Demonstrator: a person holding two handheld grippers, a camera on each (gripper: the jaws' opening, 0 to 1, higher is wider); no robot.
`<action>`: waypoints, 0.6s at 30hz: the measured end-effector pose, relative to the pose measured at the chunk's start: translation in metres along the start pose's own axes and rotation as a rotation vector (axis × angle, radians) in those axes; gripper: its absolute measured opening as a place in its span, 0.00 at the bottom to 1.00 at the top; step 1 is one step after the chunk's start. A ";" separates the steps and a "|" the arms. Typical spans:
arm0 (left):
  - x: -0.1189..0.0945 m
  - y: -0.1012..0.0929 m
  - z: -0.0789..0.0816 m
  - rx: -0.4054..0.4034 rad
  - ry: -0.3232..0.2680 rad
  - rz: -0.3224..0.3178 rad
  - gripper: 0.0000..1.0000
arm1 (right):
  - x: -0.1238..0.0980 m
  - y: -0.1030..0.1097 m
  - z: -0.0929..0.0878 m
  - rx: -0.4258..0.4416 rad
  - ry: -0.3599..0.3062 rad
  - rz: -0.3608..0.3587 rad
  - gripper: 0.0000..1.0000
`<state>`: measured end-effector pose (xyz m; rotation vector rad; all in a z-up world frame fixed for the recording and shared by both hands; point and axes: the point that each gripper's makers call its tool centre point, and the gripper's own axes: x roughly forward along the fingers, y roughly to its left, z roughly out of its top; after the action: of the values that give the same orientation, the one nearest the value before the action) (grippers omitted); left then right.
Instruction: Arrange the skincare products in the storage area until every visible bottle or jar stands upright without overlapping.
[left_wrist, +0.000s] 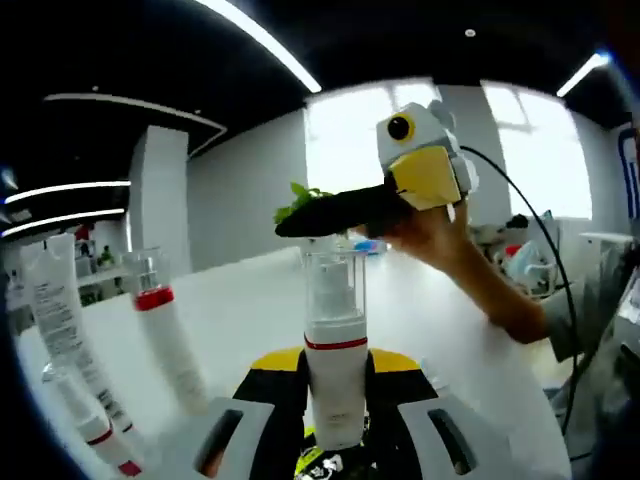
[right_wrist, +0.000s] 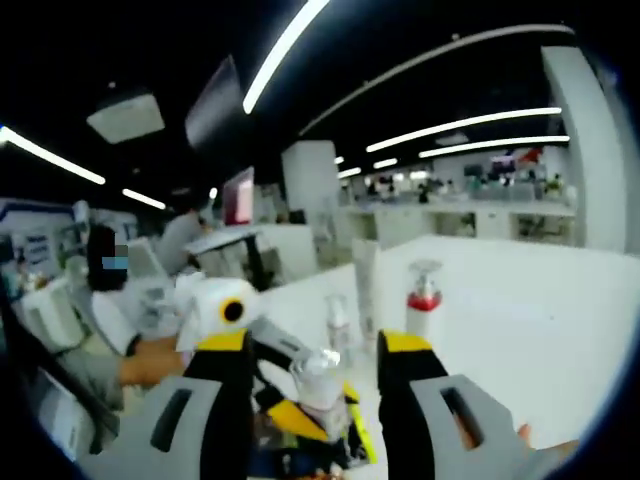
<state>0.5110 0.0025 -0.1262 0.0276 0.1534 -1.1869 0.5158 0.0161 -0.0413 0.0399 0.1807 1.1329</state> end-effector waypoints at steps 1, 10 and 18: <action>0.000 -0.003 0.001 -0.016 -0.009 -0.023 0.22 | 0.000 0.000 0.002 0.010 -0.008 0.007 0.49; -0.014 -0.035 0.019 -0.235 -0.077 -0.300 0.22 | 0.007 0.009 0.000 0.027 0.006 0.073 0.41; -0.017 -0.050 0.013 -0.274 -0.034 -0.380 0.22 | 0.016 0.030 -0.020 0.012 0.096 0.126 0.26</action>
<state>0.4601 -0.0017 -0.1080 -0.2726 0.2992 -1.5345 0.4918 0.0423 -0.0596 0.0075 0.2740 1.2599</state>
